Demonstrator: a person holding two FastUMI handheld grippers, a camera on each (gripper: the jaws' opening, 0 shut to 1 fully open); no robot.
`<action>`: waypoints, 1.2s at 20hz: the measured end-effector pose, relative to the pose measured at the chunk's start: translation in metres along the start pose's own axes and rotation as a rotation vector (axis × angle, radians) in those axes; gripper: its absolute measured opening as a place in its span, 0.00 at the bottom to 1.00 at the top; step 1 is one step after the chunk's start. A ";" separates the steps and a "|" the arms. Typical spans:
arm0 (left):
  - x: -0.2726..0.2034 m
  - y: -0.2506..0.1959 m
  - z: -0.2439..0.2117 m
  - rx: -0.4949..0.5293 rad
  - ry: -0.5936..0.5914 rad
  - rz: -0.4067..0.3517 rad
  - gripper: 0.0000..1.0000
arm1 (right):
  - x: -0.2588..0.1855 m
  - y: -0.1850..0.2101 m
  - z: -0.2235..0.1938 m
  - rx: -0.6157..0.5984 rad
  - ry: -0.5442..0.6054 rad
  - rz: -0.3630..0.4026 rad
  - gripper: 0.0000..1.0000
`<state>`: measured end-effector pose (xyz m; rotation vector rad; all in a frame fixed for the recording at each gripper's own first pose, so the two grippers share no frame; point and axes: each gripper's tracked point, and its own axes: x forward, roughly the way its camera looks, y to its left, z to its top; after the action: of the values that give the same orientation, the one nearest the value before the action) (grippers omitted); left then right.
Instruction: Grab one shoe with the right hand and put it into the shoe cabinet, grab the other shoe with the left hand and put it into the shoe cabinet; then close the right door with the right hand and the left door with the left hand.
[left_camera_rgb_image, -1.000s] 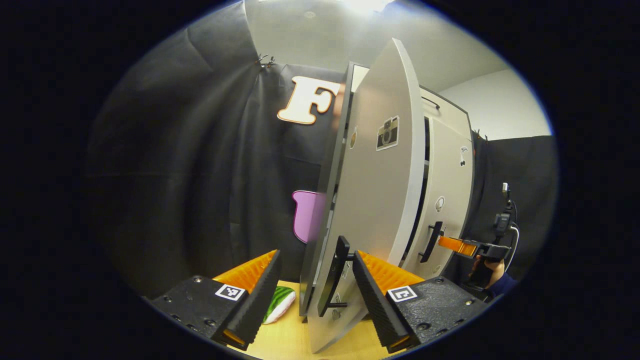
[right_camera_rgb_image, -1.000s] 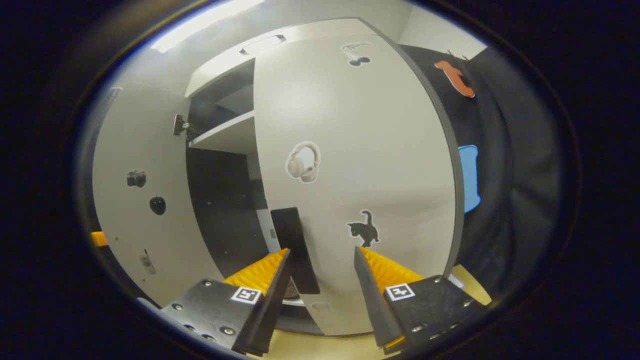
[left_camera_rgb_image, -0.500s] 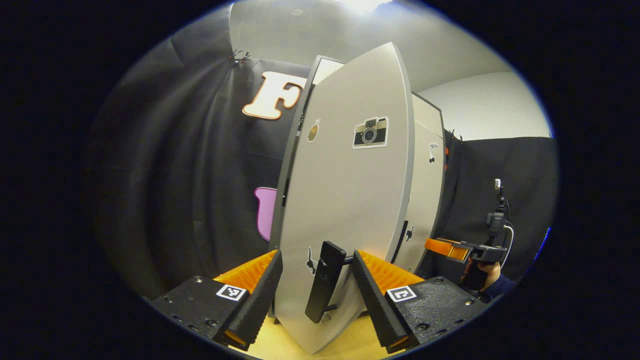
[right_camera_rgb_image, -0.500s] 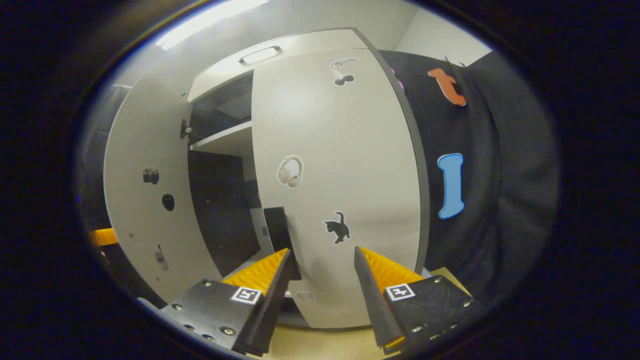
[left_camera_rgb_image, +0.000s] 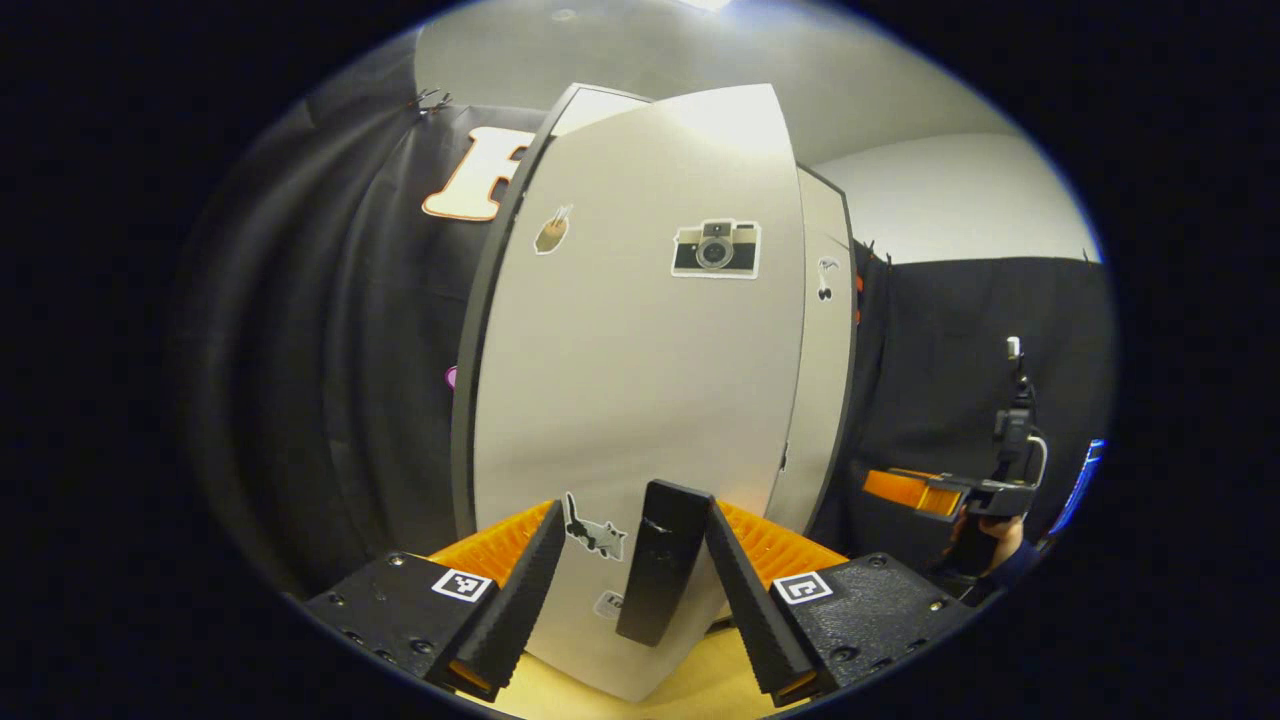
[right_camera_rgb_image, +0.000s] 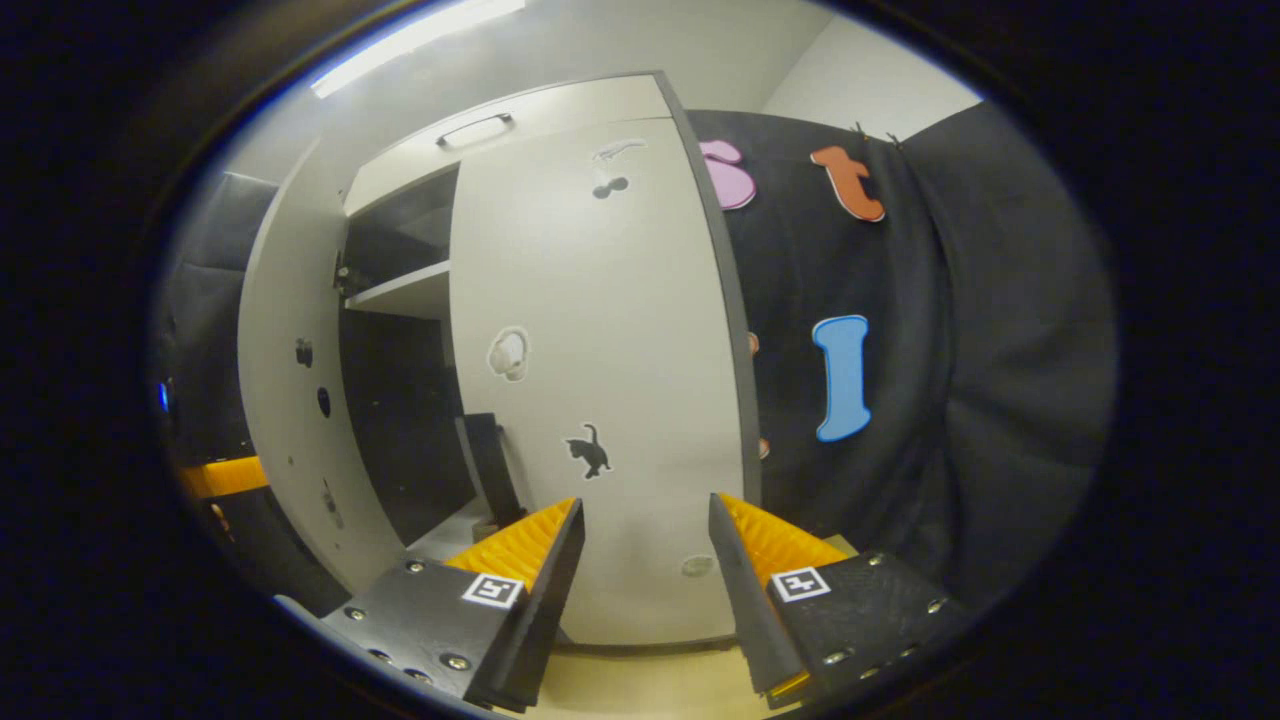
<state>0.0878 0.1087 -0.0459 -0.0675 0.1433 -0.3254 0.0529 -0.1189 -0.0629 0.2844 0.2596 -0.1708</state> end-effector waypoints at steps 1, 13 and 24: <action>0.006 -0.005 -0.003 -0.002 0.002 -0.007 0.87 | -0.002 -0.009 0.001 0.000 -0.003 -0.017 0.70; 0.069 -0.032 -0.008 0.005 0.027 -0.071 0.92 | -0.034 -0.098 0.002 0.052 -0.013 -0.185 0.70; 0.094 -0.037 -0.012 -0.003 0.035 -0.051 0.92 | -0.052 -0.140 -0.007 0.011 0.004 -0.245 0.71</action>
<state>0.1625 0.0428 -0.0668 -0.0689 0.1774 -0.3771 -0.0271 -0.2427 -0.0907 0.2636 0.2975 -0.4142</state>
